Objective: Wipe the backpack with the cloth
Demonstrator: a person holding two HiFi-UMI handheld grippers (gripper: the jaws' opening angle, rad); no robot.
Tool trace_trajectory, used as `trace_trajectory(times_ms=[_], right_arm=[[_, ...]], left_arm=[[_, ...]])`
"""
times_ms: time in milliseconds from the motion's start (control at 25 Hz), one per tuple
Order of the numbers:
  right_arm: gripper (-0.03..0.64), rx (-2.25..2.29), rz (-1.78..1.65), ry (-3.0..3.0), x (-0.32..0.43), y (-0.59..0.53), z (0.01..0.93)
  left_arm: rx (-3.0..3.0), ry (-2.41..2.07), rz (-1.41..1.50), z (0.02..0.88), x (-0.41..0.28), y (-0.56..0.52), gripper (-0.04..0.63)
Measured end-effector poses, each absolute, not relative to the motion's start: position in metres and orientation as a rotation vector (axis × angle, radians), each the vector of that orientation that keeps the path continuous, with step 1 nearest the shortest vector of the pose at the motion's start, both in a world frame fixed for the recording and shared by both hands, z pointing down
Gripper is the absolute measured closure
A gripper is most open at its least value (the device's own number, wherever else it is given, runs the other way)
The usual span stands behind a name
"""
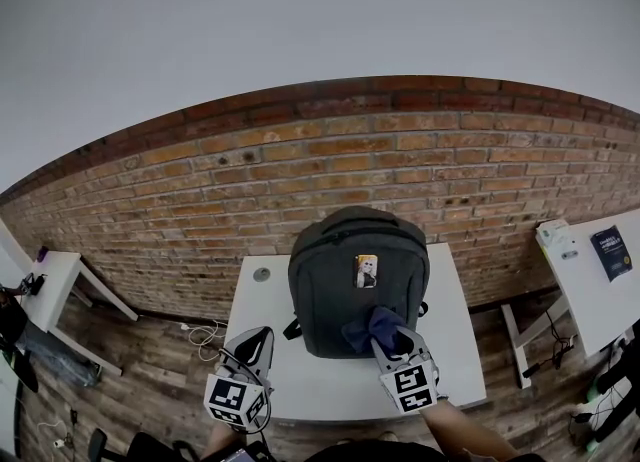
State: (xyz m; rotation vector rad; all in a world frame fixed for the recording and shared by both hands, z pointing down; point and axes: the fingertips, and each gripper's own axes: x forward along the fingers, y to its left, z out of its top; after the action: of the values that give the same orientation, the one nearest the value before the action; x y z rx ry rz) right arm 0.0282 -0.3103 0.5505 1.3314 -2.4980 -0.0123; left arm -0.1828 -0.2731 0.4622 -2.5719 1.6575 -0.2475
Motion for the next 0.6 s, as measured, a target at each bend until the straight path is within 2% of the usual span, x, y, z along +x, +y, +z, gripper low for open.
trace_trajectory(times_ms=[600], right_arm=[[0.485,1.215,0.167,-2.294,0.039,-0.280,0.674]], left_arm=[[-2.585,1.682,-0.225,0.463,-0.185,-0.265,0.598]])
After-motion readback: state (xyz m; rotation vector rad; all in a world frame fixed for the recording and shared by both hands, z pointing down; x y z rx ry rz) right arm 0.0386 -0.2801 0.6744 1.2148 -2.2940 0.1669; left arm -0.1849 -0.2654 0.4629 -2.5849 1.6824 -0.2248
